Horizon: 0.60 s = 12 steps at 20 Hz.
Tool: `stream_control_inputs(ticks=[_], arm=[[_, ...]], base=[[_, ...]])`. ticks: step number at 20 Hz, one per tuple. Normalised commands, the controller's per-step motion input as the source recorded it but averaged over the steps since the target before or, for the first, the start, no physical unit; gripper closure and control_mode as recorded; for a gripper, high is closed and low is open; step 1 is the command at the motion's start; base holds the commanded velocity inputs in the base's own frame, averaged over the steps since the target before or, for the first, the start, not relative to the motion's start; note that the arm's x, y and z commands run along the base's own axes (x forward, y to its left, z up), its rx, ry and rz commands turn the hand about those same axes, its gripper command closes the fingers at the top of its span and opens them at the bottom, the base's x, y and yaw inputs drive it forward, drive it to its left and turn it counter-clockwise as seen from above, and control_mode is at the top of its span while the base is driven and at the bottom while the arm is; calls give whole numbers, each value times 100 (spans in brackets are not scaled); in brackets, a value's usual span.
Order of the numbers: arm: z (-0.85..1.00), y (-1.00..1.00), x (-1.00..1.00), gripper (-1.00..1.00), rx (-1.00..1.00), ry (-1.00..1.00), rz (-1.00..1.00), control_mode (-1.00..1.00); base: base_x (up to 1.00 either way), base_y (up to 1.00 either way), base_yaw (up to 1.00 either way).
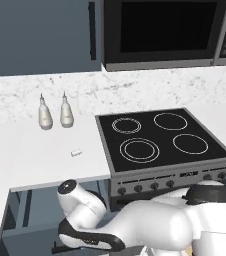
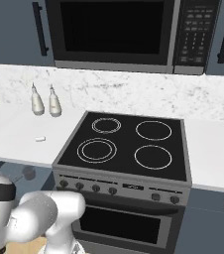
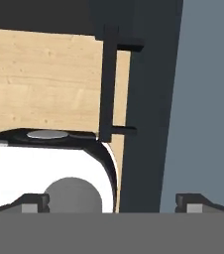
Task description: Pick the measuring cup from the drawer and place it on the counter.
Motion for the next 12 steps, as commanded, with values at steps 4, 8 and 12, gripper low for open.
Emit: stream_control_inputs(ticks=[4,8,12], arm=[[-43,-23,-96,-100,0,24,0,-100],[-49,-34,-100,-100,0,25,0,-100],[-62,-44,-100,-100,-1,23,0,-100]], base=[[0,0,0],[0,0,0],[0,0,0]])
